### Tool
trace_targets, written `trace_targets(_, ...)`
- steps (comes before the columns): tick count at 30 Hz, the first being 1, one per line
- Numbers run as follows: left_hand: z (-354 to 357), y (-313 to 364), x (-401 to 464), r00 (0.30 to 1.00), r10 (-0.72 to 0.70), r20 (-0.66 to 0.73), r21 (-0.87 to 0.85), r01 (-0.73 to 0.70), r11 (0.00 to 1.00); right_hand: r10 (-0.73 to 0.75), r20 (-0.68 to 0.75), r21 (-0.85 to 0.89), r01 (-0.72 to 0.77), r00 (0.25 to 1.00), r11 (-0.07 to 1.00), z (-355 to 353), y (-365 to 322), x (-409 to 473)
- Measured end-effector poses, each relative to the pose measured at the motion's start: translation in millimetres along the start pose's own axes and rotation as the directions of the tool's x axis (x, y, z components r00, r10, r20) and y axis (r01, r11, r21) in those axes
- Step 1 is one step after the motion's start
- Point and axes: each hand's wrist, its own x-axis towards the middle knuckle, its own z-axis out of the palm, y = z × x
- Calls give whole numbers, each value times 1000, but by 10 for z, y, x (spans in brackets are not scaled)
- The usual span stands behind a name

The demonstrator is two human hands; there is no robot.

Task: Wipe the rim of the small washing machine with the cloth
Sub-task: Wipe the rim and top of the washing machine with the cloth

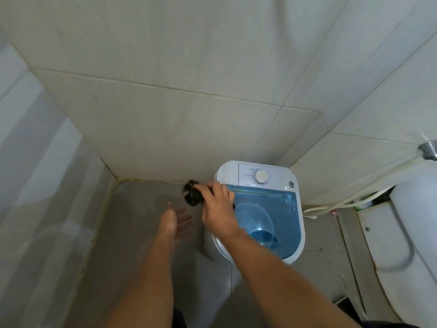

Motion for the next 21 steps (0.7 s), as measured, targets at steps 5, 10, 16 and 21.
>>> trace_targets(5, 111, 5, -11, 1000, -20, 3, 129, 19, 991, 156, -195, 5, -158, 968, 987, -374, 460, 939)
trace_targets(10, 158, 5, 35, 999, -50, 20, 183, 46, 982, 103, 11, -121, -101, 995, 987, -429, 642, 1235)
trace_targets(16, 190, 2, 55, 998, -58, -10, 168, 58, 984, -167, 180, -87, 185, 969, 979, -26, 287, 1011)
trace_targets(21, 222, -5, 13, 999, -42, -4, 167, 42, 985, -185, 303, 175, 136, 935, 975, 68, 82, 1030)
